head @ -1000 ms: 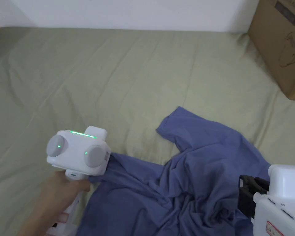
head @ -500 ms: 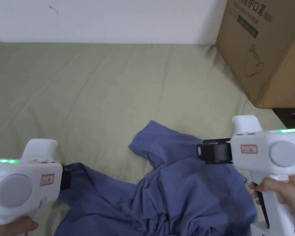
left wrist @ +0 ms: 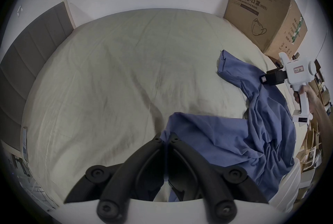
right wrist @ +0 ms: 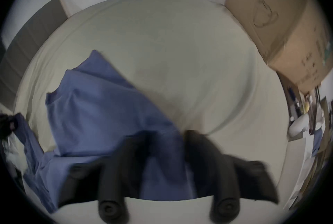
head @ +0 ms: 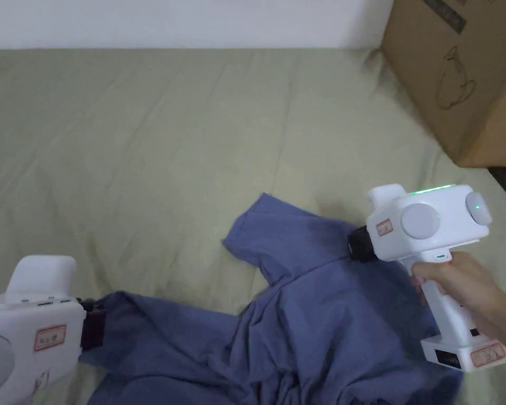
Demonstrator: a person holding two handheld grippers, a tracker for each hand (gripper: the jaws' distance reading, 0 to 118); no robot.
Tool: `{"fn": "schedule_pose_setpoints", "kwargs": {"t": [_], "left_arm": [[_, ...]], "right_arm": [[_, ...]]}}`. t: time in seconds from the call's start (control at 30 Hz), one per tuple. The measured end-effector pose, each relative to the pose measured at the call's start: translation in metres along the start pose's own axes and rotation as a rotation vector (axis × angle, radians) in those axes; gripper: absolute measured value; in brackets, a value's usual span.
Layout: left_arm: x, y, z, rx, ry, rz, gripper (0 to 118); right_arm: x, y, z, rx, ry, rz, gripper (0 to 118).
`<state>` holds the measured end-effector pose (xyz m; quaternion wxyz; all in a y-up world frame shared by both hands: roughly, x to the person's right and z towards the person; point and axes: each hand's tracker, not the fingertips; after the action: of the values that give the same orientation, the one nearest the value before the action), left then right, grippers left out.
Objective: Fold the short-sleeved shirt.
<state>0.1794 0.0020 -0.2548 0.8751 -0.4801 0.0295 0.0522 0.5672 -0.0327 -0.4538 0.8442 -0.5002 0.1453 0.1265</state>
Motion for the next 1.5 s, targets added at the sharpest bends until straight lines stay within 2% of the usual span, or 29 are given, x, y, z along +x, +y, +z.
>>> {"fn": "schedule_pose_setpoints", "kwargs": {"t": [0.13, 0.2, 0.3, 0.4, 0.5, 0.67, 0.87, 1.0, 1.1, 1.23, 1.27, 1.4, 1.5], "left_arm": [[0.003, 0.0, 0.009, 0.007, -0.002, 0.011, 0], [0.001, 0.005, 0.018, 0.022, -0.008, 0.012, 0], [-0.001, 0.01, 0.03, 0.045, 0.02, 0.029, 0], [-0.006, 0.017, 0.054, 0.085, 0.028, 0.051, 0], [-0.014, 0.032, 0.082, 0.156, 0.102, 0.036, 0], [-0.037, 0.072, 0.128, 0.256, 0.176, 0.104, 0], [-0.047, 0.128, 0.206, 0.42, 0.213, 0.115, 0], [-0.041, 0.169, 0.261, 0.508, 0.232, 0.089, 0], [-0.041, 0.201, 0.297, 0.579, 0.251, 0.072, 0], [-0.043, 0.245, 0.335, 0.636, 0.27, 0.074, 0], [-0.044, 0.256, 0.342, 0.652, 0.275, 0.067, 0], [-0.054, 0.32, 0.358, 0.683, 0.294, 0.062, 0], [-0.061, 0.357, 0.365, 0.714, 0.312, 0.072, 0]], "right_arm": [[-0.012, 0.001, 0.008, -0.027, -0.024, 0.059, 1], [-0.006, 0.002, 0.02, -0.015, -0.017, 0.03, 1], [0.006, 0.008, 0.054, 0.05, 0.054, -0.076, 1], [0.024, 0.014, 0.098, 0.129, 0.048, -0.096, 1], [0.048, 0.021, 0.152, 0.219, 0.031, -0.126, 1], [0.086, 0.029, 0.242, 0.36, 0.028, -0.231, 1], [0.099, 0.033, 0.337, 0.505, 0.044, -0.28, 1], [0.095, 0.049, 0.388, 0.575, 0.048, -0.262, 1], [0.095, 0.068, 0.419, 0.625, 0.032, -0.245, 1], [0.099, 0.102, 0.453, 0.677, 0.075, -0.276, 1], [0.109, 0.118, 0.454, 0.683, 0.078, -0.279, 1], [0.122, 0.176, 0.472, 0.72, 0.1, -0.309, 1], [0.125, 0.215, 0.486, 0.752, 0.096, -0.301, 1]]}}
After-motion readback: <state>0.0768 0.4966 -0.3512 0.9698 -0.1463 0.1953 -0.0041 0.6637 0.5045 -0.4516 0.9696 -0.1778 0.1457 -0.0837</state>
